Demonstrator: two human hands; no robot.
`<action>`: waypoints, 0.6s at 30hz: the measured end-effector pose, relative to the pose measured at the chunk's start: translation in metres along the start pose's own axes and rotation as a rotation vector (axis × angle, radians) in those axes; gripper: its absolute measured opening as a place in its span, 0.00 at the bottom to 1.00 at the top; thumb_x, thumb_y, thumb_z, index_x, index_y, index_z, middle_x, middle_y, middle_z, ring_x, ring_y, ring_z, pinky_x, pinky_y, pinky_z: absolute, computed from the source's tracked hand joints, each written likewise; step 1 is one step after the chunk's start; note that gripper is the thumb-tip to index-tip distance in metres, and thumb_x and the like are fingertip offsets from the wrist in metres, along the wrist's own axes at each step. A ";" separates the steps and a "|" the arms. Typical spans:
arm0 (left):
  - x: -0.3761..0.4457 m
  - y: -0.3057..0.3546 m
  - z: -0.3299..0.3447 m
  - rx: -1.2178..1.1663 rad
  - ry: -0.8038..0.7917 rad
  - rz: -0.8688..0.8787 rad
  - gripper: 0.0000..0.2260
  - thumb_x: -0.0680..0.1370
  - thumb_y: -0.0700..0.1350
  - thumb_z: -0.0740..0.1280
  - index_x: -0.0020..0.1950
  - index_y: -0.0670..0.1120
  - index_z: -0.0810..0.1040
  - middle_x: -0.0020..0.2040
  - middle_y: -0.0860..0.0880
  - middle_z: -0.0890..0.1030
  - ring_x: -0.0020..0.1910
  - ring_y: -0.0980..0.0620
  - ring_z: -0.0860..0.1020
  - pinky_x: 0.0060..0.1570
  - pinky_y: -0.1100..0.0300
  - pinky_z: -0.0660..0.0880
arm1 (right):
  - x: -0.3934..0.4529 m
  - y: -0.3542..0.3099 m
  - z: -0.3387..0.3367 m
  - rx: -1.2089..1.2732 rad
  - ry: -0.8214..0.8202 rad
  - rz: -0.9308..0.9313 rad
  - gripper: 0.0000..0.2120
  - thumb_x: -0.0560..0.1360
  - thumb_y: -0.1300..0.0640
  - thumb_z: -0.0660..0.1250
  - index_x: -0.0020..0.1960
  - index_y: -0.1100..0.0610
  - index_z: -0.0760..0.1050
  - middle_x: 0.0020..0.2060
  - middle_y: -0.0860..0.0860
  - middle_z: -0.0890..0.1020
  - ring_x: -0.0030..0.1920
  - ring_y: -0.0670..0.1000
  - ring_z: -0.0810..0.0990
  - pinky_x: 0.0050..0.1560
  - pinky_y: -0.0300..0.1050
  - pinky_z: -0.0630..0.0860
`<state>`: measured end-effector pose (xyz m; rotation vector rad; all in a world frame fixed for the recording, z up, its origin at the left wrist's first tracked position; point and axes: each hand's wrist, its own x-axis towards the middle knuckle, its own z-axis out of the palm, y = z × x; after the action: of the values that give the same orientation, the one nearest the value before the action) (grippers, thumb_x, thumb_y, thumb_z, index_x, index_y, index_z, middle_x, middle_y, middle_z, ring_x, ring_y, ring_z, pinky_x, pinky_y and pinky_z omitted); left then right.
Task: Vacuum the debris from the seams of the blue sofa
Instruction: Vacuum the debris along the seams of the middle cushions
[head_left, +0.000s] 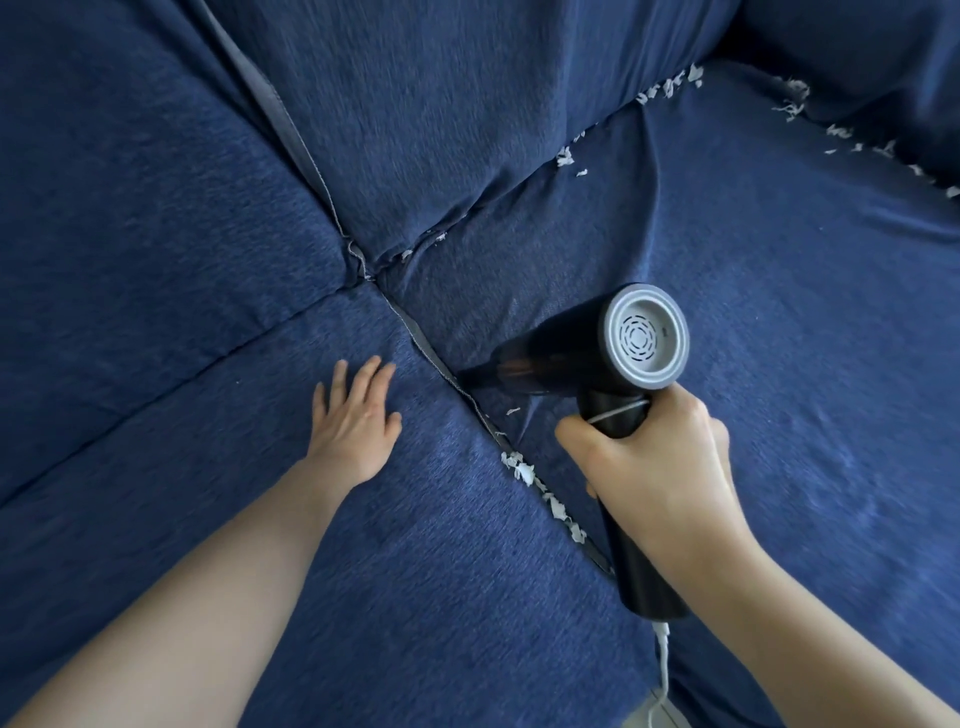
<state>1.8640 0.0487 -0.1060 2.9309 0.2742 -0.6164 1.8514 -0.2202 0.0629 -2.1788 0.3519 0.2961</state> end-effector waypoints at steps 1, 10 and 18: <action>0.007 0.006 -0.003 0.004 -0.014 0.050 0.28 0.83 0.52 0.53 0.79 0.53 0.44 0.79 0.54 0.43 0.77 0.45 0.38 0.75 0.41 0.42 | 0.000 0.000 0.000 0.000 -0.001 0.002 0.12 0.64 0.46 0.70 0.35 0.51 0.70 0.31 0.51 0.82 0.41 0.55 0.83 0.39 0.46 0.74; 0.043 0.034 0.004 0.170 -0.150 0.208 0.26 0.82 0.59 0.48 0.79 0.55 0.49 0.79 0.56 0.49 0.77 0.43 0.39 0.74 0.42 0.39 | 0.009 -0.007 0.002 0.002 -0.017 0.019 0.11 0.64 0.47 0.68 0.33 0.53 0.72 0.27 0.51 0.81 0.31 0.46 0.80 0.29 0.39 0.71; 0.034 0.003 0.010 0.282 -0.093 0.333 0.27 0.81 0.61 0.43 0.79 0.54 0.47 0.79 0.56 0.45 0.77 0.48 0.36 0.75 0.47 0.37 | 0.009 -0.014 0.005 -0.026 -0.034 0.014 0.11 0.62 0.46 0.68 0.33 0.53 0.72 0.27 0.51 0.81 0.36 0.50 0.80 0.32 0.42 0.71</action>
<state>1.8916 0.0489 -0.1291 3.0906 -0.3320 -0.7889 1.8646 -0.2096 0.0678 -2.1945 0.3462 0.3463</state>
